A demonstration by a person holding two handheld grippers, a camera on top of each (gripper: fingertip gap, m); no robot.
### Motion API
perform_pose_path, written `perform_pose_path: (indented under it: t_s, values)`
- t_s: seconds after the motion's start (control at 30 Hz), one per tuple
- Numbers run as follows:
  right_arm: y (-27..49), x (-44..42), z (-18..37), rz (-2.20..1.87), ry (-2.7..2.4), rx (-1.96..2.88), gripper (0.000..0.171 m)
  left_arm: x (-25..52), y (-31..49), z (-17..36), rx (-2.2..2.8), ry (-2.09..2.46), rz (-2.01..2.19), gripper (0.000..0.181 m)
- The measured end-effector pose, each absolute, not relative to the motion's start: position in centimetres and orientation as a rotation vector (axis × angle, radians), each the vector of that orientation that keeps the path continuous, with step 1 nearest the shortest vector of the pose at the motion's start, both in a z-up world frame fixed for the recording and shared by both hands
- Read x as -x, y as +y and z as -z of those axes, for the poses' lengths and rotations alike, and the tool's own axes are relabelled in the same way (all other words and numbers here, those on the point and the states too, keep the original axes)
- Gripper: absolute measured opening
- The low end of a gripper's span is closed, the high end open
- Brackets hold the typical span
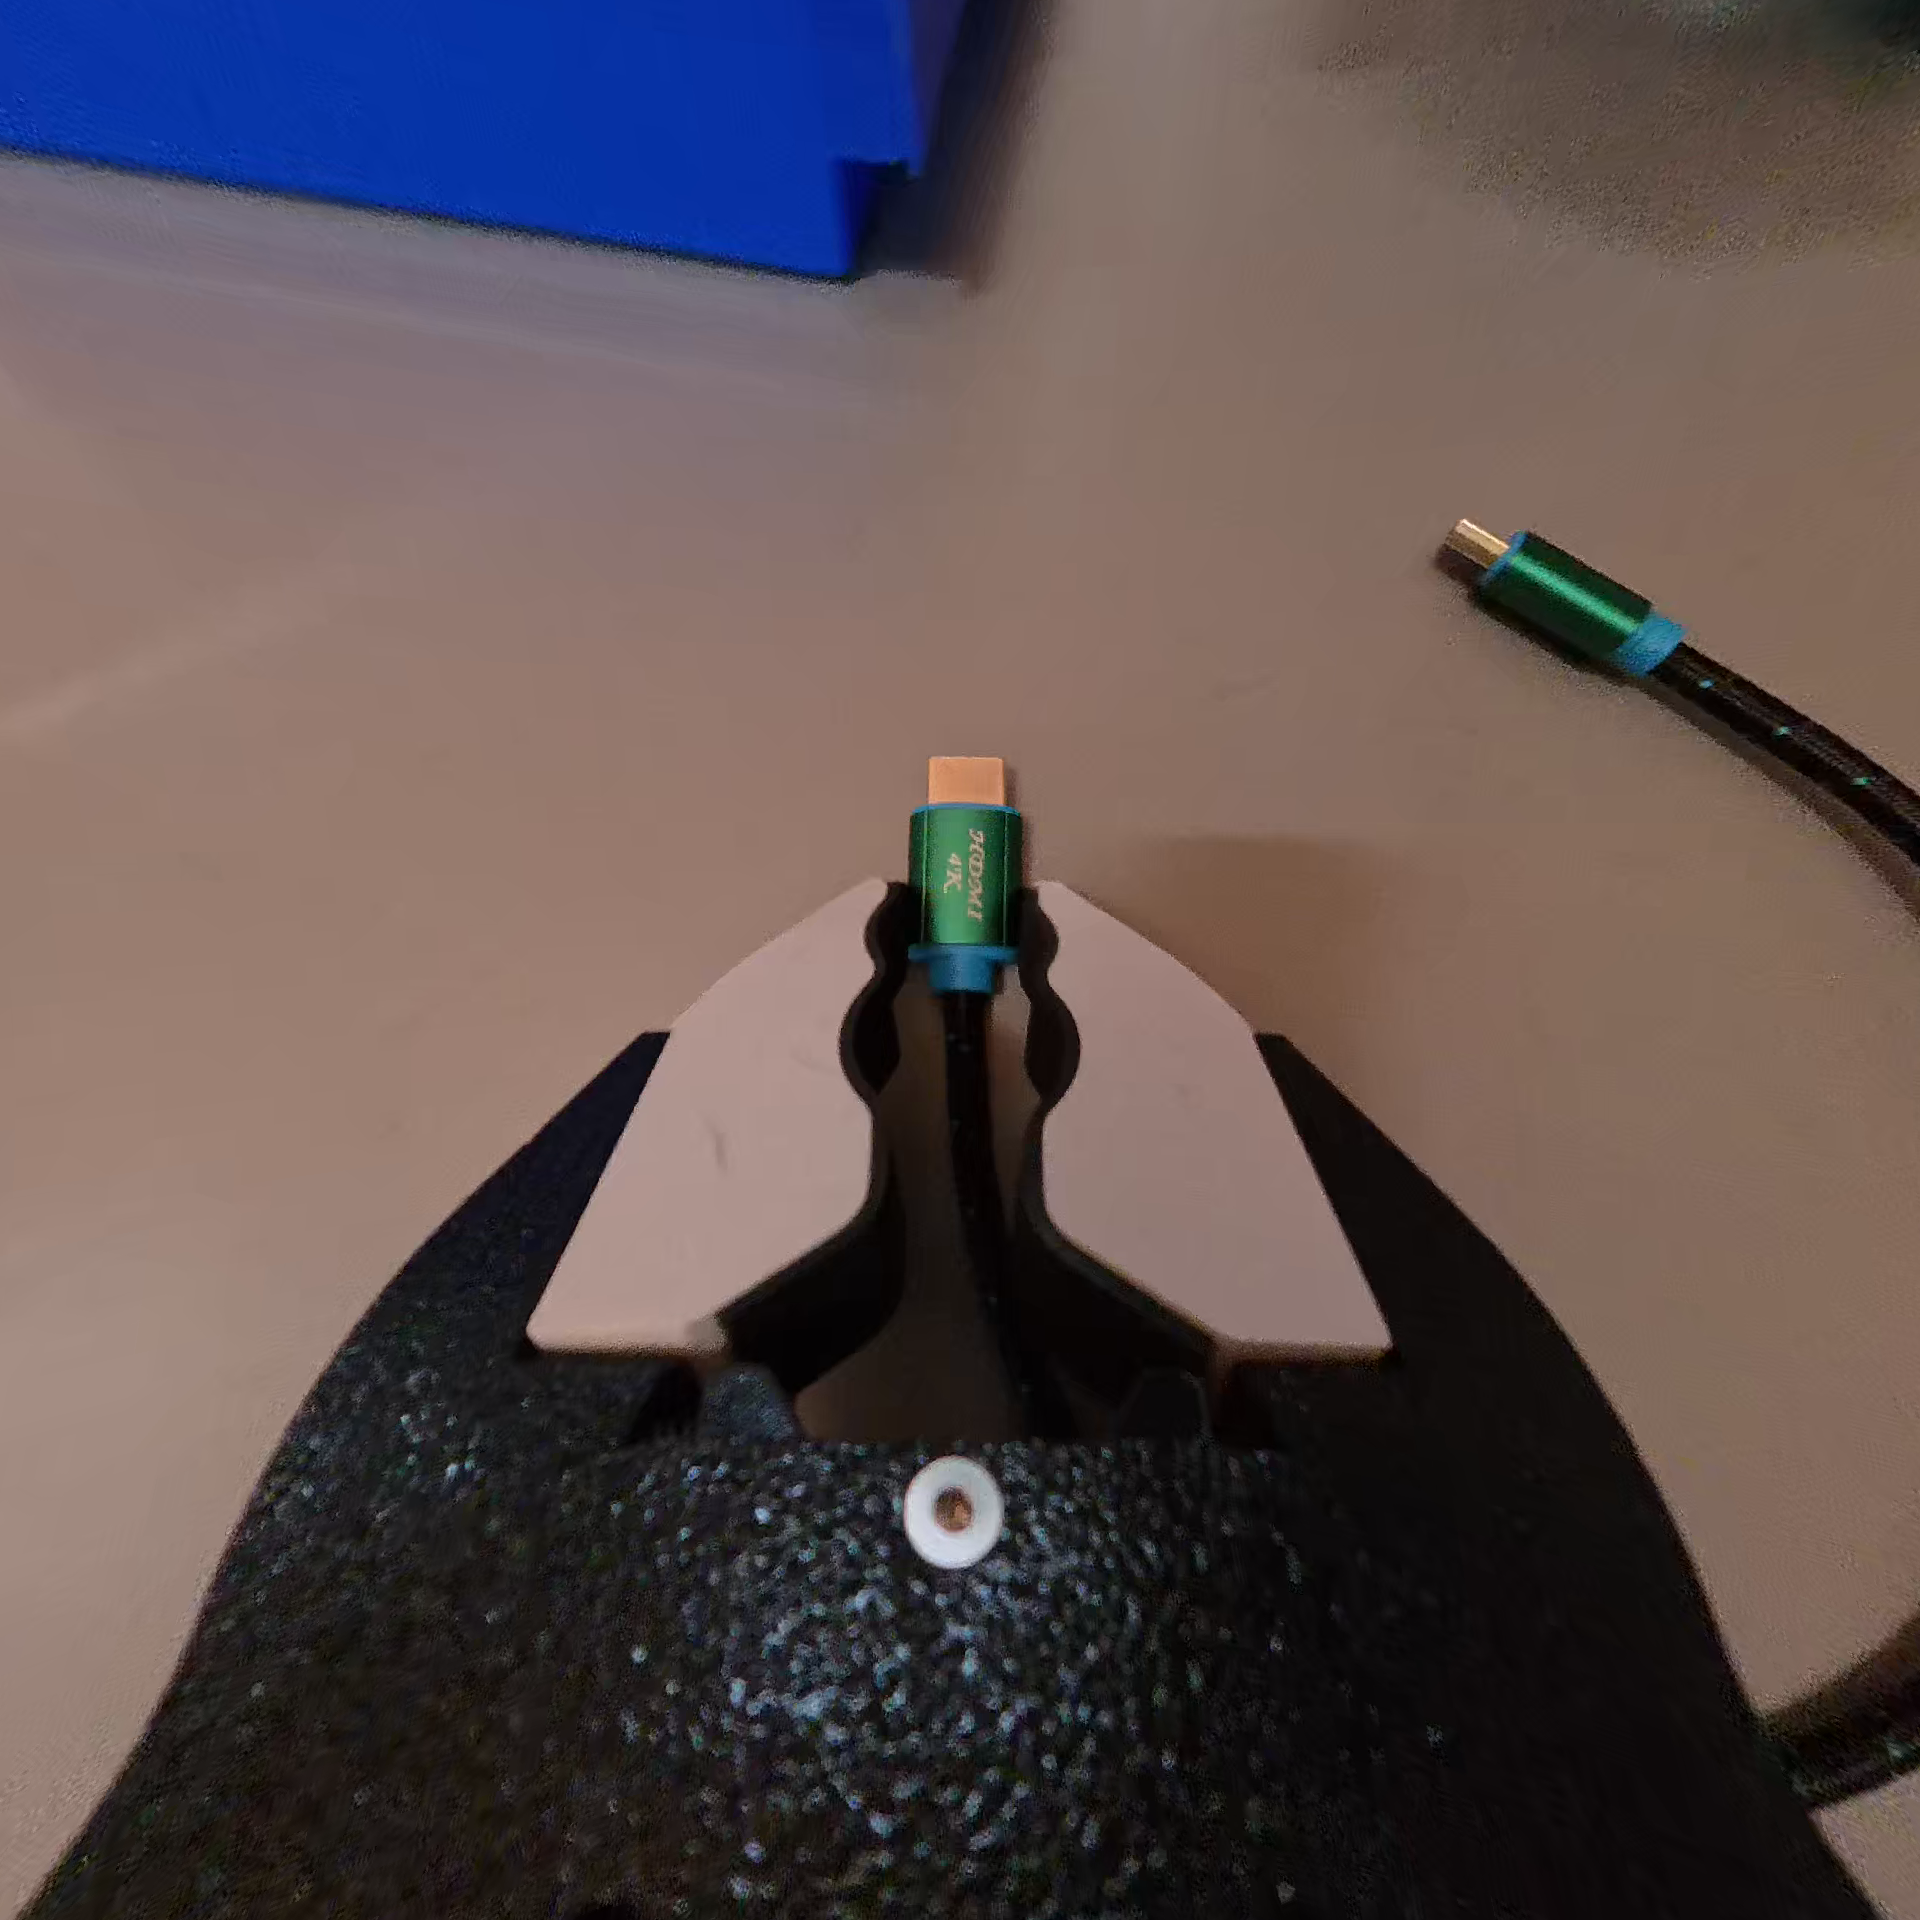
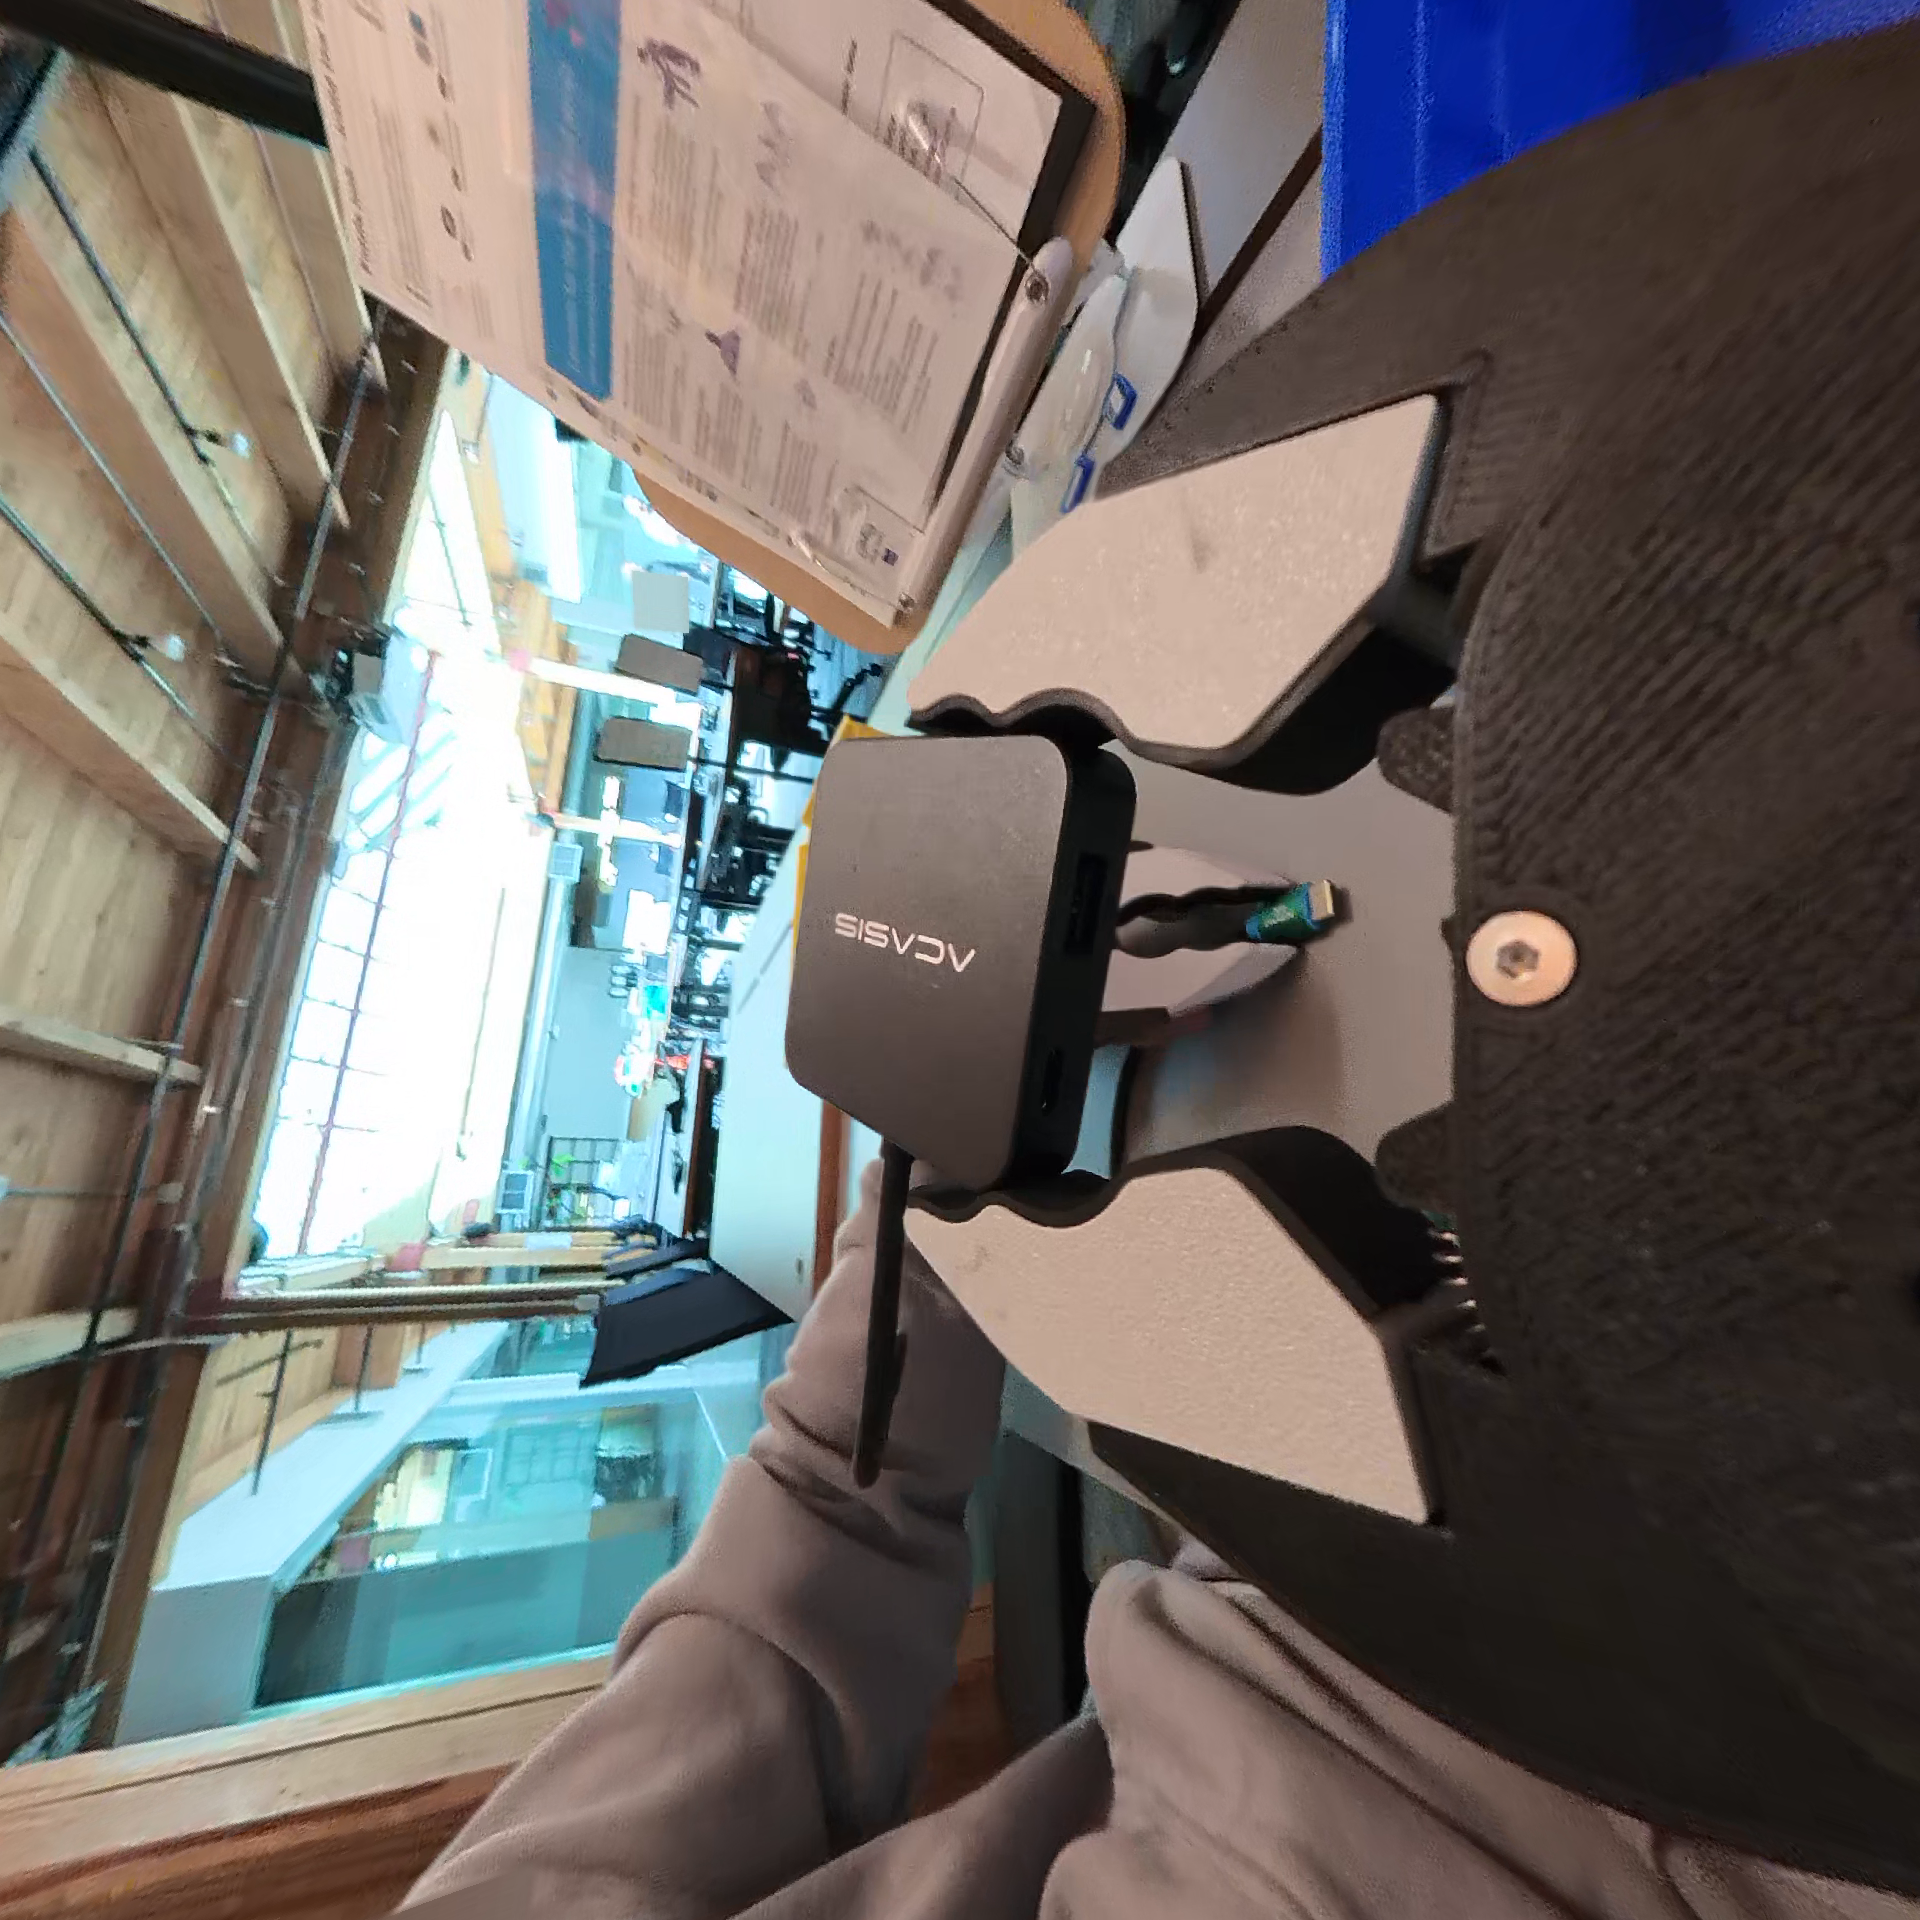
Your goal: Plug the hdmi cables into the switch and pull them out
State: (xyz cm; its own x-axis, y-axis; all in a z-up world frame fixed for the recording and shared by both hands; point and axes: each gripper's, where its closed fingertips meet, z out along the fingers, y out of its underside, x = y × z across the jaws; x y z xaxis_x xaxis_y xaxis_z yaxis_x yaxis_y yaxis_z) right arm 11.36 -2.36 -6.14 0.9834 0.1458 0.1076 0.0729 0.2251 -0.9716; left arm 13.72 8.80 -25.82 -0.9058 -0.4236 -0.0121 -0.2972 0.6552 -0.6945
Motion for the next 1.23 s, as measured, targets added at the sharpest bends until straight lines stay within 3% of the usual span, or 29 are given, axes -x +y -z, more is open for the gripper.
perform_pose_path:
  t_s: [0.03, 0.13, 0.37, 0.53, 1.23]
  values:
    - [-2.1, -11.3, 6.6, -0.046, -0.201, 1.365, 0.082, -13.7, 9.1, 25.8, 0.652, 2.689, 1.052, 0.019]
    - [-1.6, -10.9, 7.4, -0.088, -0.216, 1.395, 0.082, -12.9, 9.5, 24.1, 0.703, 2.689, 0.963, 0.02]
    - [-1.6, -8.5, 6.6, -0.356, -0.289, 1.245, 0.082, -9.4, 8.5, 13.3, 0.606, 2.751, 0.853, 0.02]
    - [-1.1, -7.2, 6.8, -0.378, -0.354, 1.261, 0.082, -6.3, 7.0, 8.9, 0.504, 2.859, 0.695, 0.02]
    - [1.7, -4.7, 8.7, -0.252, -0.481, 1.449, 0.082, -5.4, 5.1, 8.2, 0.47, 2.895, 0.388, 0.02]
